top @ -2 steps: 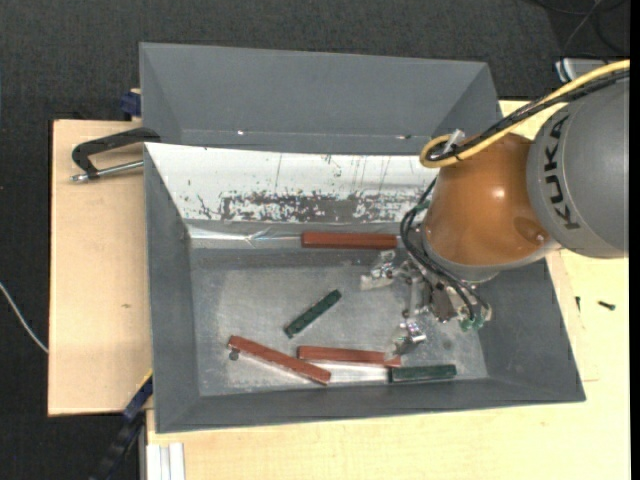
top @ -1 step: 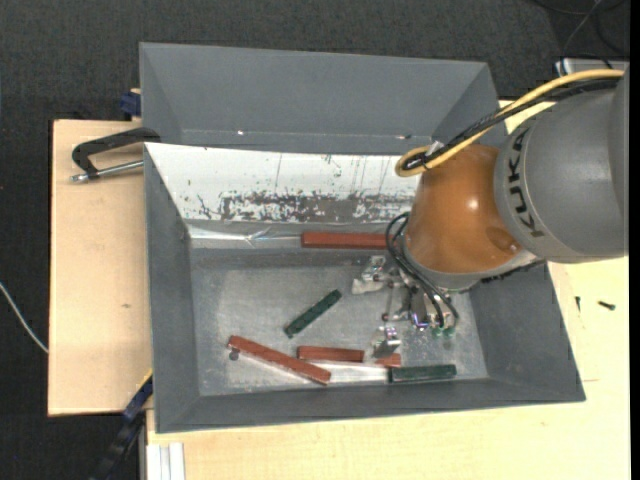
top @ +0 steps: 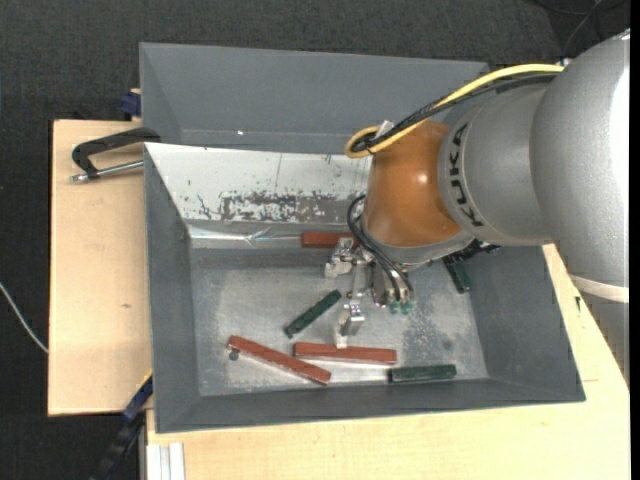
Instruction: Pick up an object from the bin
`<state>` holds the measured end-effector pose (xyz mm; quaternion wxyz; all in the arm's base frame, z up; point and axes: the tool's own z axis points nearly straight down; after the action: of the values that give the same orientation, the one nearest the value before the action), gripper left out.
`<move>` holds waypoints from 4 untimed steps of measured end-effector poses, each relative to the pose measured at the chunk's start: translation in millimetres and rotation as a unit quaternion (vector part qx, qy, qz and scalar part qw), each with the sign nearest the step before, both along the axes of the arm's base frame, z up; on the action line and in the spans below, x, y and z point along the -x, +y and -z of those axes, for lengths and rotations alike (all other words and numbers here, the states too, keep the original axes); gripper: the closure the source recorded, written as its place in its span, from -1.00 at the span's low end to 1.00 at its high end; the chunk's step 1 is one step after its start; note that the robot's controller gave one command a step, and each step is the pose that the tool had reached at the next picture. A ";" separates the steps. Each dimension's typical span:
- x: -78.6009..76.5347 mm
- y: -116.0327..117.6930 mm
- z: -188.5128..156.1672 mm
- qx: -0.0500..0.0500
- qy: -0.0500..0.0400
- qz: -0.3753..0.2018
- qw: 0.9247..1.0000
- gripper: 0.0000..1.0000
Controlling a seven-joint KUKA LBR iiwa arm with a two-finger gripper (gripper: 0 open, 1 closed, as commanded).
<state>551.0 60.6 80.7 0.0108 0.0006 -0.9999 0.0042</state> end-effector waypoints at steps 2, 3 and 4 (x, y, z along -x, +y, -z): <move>5.1 8.5 -2.0 -0.001 -0.010 -0.062 0.998 1.00; -20.4 26.0 -5.8 -0.004 -0.014 0.172 0.985 1.00; -28.1 28.1 -9.2 -0.003 -0.014 0.205 0.979 1.00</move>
Offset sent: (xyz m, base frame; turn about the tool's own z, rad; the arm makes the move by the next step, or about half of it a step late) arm -0.0423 0.0426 -0.0107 -0.5111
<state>579.2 88.7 90.0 -0.0028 -0.2043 -0.9789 -0.0014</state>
